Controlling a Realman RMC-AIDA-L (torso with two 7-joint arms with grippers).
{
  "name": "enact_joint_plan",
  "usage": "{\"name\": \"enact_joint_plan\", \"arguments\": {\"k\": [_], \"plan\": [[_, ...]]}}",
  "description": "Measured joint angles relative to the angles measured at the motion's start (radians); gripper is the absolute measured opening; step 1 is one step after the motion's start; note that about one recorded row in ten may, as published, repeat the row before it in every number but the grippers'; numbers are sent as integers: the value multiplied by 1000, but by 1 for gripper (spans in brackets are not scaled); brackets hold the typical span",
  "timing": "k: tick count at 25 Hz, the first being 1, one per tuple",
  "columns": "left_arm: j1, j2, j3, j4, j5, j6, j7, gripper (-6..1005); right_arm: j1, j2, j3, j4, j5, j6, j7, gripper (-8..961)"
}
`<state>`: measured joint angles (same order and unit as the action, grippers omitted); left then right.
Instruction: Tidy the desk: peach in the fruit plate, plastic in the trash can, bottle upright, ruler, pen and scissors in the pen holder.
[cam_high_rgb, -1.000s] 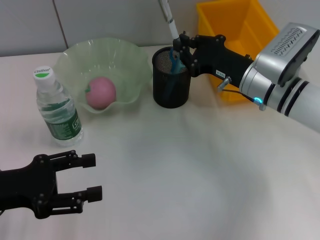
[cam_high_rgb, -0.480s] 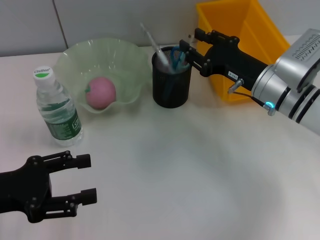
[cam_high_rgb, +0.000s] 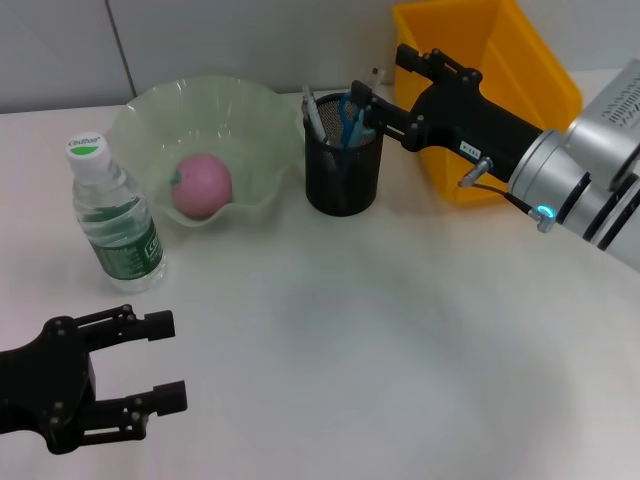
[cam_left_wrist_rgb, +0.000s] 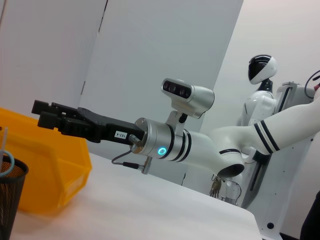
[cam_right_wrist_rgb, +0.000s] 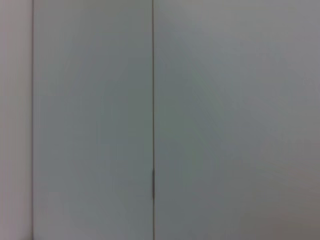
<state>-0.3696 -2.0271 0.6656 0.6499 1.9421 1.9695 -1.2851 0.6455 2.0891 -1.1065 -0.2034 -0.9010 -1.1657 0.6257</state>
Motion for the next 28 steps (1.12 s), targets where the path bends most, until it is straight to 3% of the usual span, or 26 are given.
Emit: {"name": "enact_joint_plan", "arguments": {"k": [1,6,9,10,11,12,14,15,16,17,21,28], "plan": [[1,-1,0,1,-1,0,1,795,-6,0,3,0,10,-28,1,762],[1,-4,-9,-4,-5,-5,17,795,-46,-5,13,-2,75,-153,42,763],[2,-17,-28,-8,-16,-9,35,795,-105,-21,3,-26,77,-247,162,764],[1,-23,-33,-9,-17,-12,42,795,-131,-30,-7,-46,52,-283,202,764],[-2,-32,-41,-17,-18,-24,58,795,-181,-54,-23,-93,-41,-350,291,765],[-2,-32,-41,-17,-18,-24,58,795,-181,-54,-23,-93,-41,-350,291,765],[-12,-38,-42,-36,-17,-47,74,795,-211,-81,-20,-140,-189,-411,391,765],[-17,-39,-41,-45,-17,-57,78,795,-218,-91,-17,-154,-245,-432,430,766],[-28,-38,-40,-58,-17,-69,78,795,-226,-119,-9,-177,-358,-477,531,766],[-28,-38,-40,-58,-17,-69,78,795,-226,-119,-9,-177,-358,-477,531,766],[-40,-38,-37,-66,-5,-83,74,795,-206,-168,-7,-183,-544,-528,652,766],[-42,-35,0,-67,-1,-87,68,795,-175,-174,-7,-193,-663,-534,668,766]]}}
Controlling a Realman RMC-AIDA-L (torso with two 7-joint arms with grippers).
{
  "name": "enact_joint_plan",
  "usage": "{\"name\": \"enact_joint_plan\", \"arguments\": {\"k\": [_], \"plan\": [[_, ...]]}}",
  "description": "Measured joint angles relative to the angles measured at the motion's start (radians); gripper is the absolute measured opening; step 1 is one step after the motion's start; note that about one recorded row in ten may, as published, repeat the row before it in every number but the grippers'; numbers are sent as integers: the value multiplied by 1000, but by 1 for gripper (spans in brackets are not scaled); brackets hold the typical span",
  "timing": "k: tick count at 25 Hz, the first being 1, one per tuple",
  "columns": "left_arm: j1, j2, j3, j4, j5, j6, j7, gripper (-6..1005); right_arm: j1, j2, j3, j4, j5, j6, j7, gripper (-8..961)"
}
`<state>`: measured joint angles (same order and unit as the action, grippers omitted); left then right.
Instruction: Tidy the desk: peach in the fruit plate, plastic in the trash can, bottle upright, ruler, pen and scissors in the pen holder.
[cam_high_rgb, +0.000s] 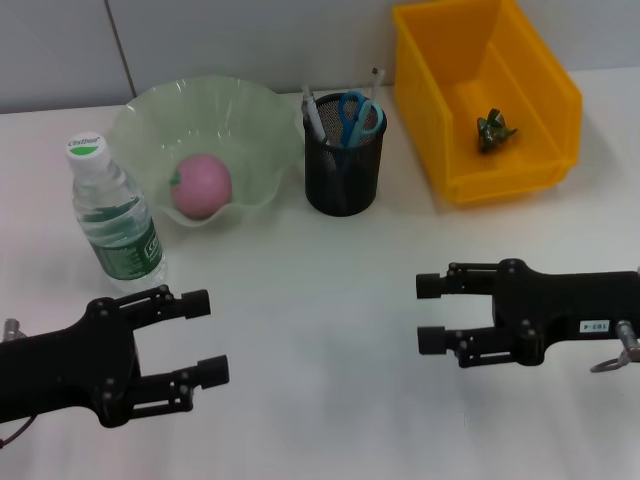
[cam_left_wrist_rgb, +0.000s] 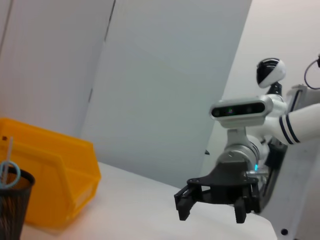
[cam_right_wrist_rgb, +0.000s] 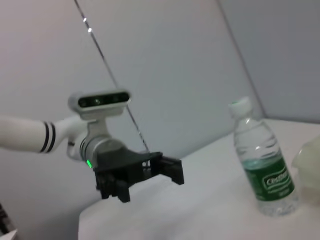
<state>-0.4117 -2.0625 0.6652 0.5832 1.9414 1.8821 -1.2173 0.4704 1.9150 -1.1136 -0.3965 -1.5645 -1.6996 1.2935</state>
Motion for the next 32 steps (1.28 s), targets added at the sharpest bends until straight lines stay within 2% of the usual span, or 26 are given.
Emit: {"name": "enact_joint_plan", "arguments": {"k": [13,15,32], "plan": [[-20,-3,62,-4,9,-68,28,795,24,-1,4,-15,-60,15,3,766],[-49,-1,99,-28,9,-89,35,795,24,1,4,-15,-62,17,3,766],[-55,6,103,-22,10,-80,28,795,22,7,2,-15,-68,28,-5,766]]}}
